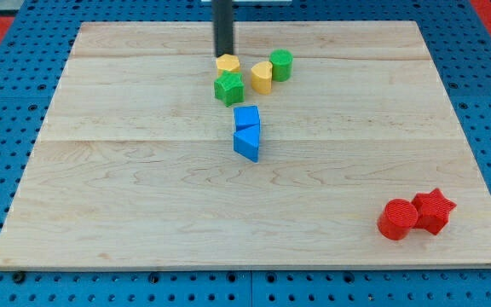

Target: Slide the yellow blocks to the left of the red circle

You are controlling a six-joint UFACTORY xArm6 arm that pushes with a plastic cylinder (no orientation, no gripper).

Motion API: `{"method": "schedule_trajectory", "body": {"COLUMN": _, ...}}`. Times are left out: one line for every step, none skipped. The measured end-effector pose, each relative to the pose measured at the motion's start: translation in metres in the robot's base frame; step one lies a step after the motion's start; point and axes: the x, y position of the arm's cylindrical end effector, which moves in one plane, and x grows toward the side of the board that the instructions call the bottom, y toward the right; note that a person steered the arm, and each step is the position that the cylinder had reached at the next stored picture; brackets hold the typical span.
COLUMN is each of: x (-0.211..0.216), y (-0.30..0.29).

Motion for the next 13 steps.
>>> {"method": "schedule_trajectory", "body": {"x": 0.013, "y": -0.047}}
{"method": "schedule_trajectory", "body": {"x": 0.053, "y": 0.019}}
{"method": "schedule_trajectory", "body": {"x": 0.049, "y": 0.070}}
{"method": "schedule_trajectory", "body": {"x": 0.018, "y": 0.063}}
{"method": "schedule_trajectory", "body": {"x": -0.007, "y": 0.066}}
{"method": "schedule_trajectory", "body": {"x": 0.010, "y": 0.108}}
{"method": "schedule_trajectory", "body": {"x": 0.089, "y": 0.129}}
{"method": "schedule_trajectory", "body": {"x": 0.126, "y": 0.148}}
{"method": "schedule_trajectory", "body": {"x": 0.122, "y": 0.127}}
{"method": "schedule_trajectory", "body": {"x": 0.148, "y": 0.091}}
{"method": "schedule_trajectory", "body": {"x": 0.171, "y": 0.083}}
{"method": "schedule_trajectory", "body": {"x": 0.217, "y": 0.130}}
{"method": "schedule_trajectory", "body": {"x": 0.238, "y": 0.116}}
